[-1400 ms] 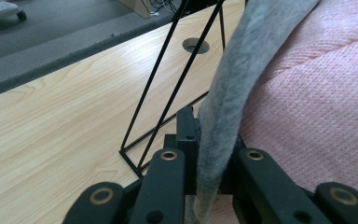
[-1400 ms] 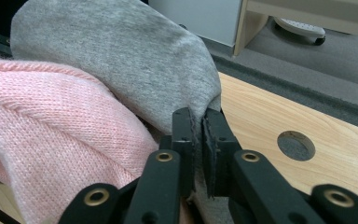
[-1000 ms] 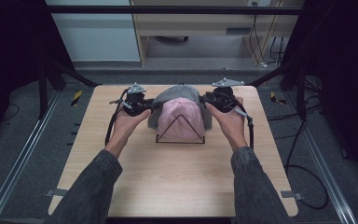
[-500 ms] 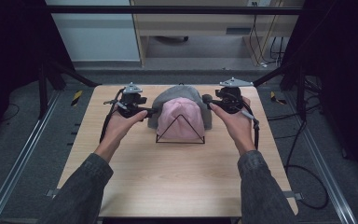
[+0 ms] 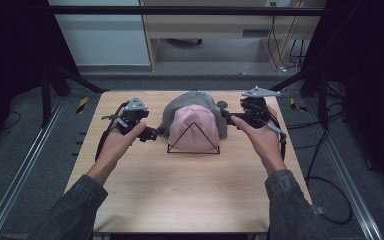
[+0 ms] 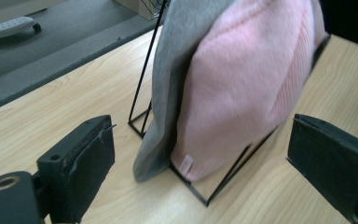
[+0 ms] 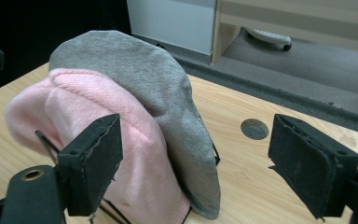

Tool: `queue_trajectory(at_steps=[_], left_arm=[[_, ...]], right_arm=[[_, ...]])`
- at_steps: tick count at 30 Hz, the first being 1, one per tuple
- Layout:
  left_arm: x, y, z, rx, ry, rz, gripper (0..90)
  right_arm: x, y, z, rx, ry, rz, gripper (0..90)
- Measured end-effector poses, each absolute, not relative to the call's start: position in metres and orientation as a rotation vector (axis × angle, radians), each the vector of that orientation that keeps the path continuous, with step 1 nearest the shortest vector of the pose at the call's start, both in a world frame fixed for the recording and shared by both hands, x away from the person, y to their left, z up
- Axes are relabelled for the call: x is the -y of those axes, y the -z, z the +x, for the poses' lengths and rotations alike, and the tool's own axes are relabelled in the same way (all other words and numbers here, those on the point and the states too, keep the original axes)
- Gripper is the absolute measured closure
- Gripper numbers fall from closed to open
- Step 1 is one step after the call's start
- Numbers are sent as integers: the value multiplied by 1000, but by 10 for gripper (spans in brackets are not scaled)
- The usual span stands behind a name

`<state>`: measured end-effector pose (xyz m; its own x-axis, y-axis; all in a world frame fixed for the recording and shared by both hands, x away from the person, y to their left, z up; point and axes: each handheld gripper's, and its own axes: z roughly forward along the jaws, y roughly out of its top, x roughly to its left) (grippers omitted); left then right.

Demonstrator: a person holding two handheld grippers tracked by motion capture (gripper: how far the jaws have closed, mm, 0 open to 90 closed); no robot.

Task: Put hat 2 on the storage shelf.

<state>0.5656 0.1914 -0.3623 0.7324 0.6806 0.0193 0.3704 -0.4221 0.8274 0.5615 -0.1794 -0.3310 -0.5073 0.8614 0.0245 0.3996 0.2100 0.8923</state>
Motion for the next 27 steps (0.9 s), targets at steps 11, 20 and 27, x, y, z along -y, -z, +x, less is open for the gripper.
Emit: queue_trajectory(at_steps=[11, 20, 27], left_arm=[[-209, 384, 544, -809, -457, 2121, 62], [-223, 409, 534, -829, -449, 2169, 62], [-224, 424, 531, -840, -420, 2209, 61]], right_arm=[[198, 339, 537, -2014, -1211, 1163, 122], [219, 372, 516, -2056, -1148, 1209, 107], [228, 403, 506, -2080, -1131, 1276, 106]])
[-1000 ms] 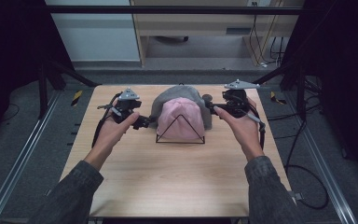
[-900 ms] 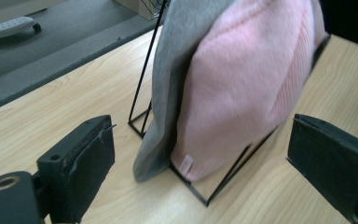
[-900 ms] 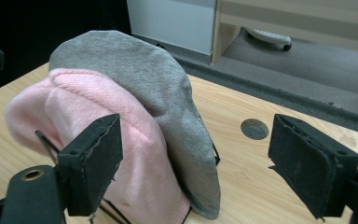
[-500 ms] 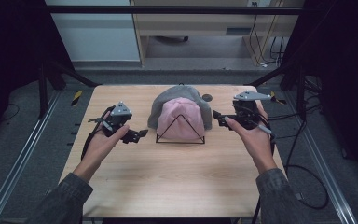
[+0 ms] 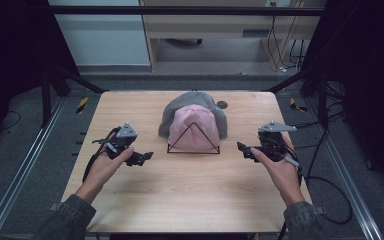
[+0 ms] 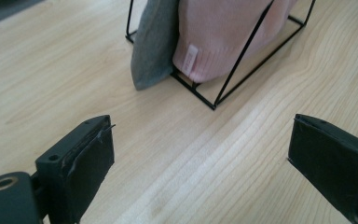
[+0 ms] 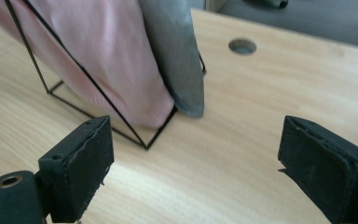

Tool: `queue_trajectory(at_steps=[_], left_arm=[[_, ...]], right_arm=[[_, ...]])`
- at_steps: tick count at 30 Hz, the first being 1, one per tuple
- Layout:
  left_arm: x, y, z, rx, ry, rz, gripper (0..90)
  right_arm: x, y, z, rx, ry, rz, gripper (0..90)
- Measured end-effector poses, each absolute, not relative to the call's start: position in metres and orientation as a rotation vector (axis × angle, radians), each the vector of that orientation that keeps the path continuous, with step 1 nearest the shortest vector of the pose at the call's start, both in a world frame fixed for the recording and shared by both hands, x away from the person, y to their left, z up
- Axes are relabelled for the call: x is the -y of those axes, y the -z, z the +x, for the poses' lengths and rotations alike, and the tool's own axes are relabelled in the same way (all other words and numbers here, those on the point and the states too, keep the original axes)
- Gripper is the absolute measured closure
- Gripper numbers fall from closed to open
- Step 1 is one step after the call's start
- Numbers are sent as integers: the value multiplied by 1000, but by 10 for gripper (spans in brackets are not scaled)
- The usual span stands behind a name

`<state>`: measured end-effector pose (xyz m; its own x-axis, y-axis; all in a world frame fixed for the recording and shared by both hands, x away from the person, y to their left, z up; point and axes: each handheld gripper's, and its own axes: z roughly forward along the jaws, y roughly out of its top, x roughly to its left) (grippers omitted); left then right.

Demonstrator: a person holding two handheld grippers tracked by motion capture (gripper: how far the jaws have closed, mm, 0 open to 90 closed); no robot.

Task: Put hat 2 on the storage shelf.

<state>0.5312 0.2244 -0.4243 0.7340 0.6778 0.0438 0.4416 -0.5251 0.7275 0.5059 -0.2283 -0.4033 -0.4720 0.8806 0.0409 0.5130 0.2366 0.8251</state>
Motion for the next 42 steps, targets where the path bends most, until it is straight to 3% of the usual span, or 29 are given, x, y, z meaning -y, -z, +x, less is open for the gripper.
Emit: queue_trajectory(at_steps=[19, 35, 42], left_arm=[[-239, 471, 522, -885, -317, 2337, 56], [-242, 493, 522, -931, -304, 2402, 36], [-244, 498, 517, -917, -332, 2350, 0]], right_arm=[[226, 471, 496, -2198, -1040, 1378, 102], [222, 492, 500, -2237, -986, 1450, 91], [221, 499, 498, -2254, -960, 1458, 78]])
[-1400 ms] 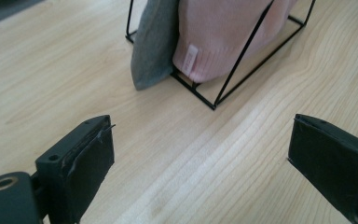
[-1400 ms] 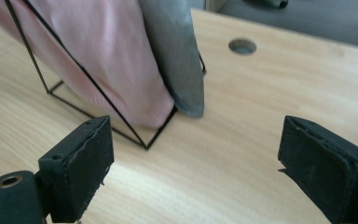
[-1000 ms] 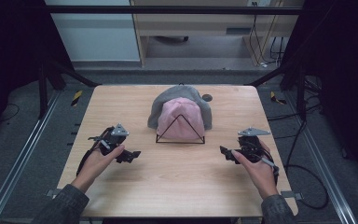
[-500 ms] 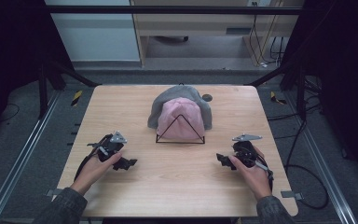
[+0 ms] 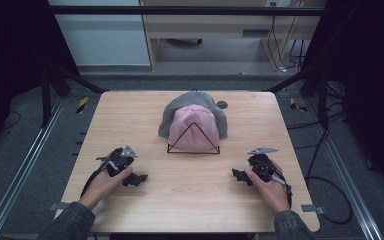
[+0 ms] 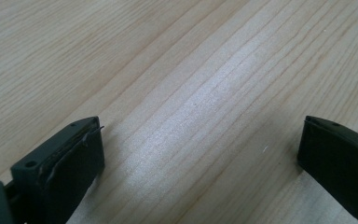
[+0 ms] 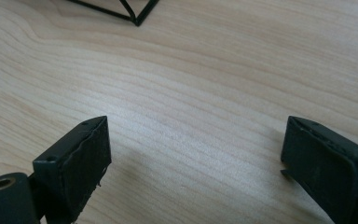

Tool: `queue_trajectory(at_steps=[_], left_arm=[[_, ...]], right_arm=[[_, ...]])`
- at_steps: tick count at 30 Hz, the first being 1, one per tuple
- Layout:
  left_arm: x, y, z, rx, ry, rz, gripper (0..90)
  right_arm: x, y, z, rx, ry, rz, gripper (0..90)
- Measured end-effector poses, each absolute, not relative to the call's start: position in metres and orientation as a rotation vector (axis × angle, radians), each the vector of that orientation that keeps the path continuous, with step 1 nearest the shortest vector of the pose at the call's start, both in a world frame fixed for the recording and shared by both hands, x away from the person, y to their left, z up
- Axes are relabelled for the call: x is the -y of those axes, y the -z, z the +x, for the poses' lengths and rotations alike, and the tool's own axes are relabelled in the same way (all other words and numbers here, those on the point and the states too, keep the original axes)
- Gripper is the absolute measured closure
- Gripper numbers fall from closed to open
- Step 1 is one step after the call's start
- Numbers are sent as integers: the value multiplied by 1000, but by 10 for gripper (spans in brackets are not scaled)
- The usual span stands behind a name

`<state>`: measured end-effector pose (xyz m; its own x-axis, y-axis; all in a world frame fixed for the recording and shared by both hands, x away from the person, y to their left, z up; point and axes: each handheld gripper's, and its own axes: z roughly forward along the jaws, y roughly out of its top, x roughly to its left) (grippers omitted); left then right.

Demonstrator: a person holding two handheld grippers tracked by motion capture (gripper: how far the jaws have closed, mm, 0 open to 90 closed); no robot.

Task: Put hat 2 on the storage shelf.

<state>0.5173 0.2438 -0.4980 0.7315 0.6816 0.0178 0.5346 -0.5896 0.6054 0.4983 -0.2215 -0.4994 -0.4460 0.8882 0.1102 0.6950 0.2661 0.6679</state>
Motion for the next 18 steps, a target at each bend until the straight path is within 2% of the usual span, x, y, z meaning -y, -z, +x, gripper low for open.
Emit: queue_trajectory(at_steps=[10, 18], left_arm=[[-247, 501, 514, -900, -350, 2308, 0], [-247, 501, 515, -894, -347, 2311, 0]], right_arm=[[210, 510, 485, -2224, -918, 1321, 21], [216, 512, 480, -2205, -944, 1304, 19]])
